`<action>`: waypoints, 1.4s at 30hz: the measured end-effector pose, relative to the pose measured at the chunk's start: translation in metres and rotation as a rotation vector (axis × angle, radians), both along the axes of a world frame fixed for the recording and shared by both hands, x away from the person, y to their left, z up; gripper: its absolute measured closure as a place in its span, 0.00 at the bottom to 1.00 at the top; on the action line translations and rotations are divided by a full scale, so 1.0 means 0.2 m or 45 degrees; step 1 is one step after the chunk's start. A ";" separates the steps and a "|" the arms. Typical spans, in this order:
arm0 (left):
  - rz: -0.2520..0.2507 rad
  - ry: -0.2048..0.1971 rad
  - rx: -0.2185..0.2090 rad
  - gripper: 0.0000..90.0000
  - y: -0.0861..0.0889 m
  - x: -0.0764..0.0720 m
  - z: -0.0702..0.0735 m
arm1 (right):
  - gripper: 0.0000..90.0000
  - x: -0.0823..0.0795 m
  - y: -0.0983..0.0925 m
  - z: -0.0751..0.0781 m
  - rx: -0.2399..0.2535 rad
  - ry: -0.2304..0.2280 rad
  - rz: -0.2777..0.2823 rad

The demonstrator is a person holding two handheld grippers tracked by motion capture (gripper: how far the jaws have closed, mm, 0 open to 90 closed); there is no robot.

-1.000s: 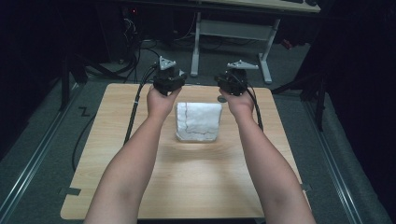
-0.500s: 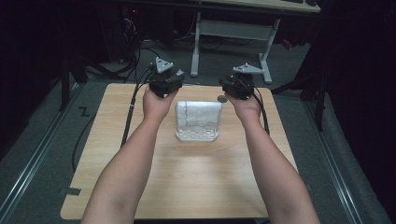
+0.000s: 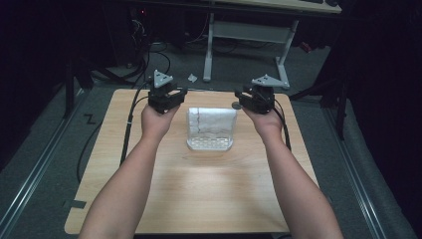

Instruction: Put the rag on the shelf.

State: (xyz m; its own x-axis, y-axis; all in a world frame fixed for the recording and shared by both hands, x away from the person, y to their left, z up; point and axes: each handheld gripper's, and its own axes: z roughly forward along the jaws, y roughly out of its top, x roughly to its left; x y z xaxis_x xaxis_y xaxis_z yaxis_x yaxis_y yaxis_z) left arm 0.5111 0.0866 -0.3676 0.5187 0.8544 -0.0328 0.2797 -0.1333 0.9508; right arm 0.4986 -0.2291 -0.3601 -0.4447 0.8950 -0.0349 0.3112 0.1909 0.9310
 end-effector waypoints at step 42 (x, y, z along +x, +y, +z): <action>-0.264 0.347 0.141 0.48 0.22 -0.99 -0.79 | 0.45 -0.92 -0.07 -0.80 -0.129 0.215 0.133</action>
